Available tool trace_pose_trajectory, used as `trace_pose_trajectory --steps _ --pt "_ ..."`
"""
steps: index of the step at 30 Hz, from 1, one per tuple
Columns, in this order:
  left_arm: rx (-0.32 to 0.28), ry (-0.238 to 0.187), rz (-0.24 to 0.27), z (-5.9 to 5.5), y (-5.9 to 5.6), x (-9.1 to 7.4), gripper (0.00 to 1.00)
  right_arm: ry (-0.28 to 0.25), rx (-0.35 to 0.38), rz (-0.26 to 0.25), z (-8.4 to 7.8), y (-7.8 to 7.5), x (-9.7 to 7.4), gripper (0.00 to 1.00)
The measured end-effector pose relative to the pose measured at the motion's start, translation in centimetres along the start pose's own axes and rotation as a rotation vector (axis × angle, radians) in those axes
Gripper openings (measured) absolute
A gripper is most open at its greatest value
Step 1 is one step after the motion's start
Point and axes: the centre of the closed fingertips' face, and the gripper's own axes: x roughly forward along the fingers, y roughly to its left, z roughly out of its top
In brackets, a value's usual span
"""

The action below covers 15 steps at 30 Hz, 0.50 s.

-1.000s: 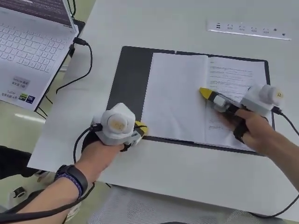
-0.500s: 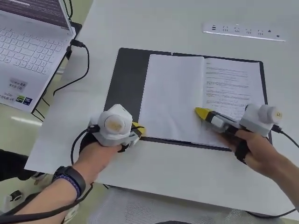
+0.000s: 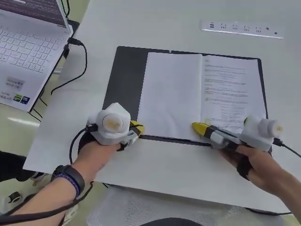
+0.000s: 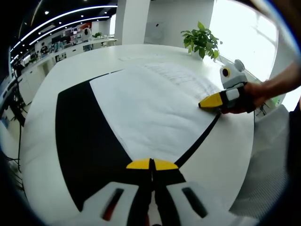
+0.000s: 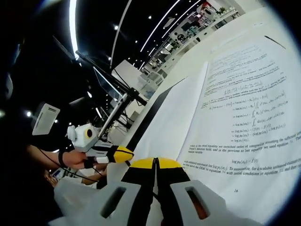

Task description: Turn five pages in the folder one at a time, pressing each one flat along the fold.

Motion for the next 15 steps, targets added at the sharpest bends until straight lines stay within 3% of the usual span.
trace_pose_trajectory --steps 15 --pt "0.015 0.008 -0.005 -0.1 0.0 0.0 0.00 0.018 0.041 -0.016 -1.2 0.2 -0.7 0.00"
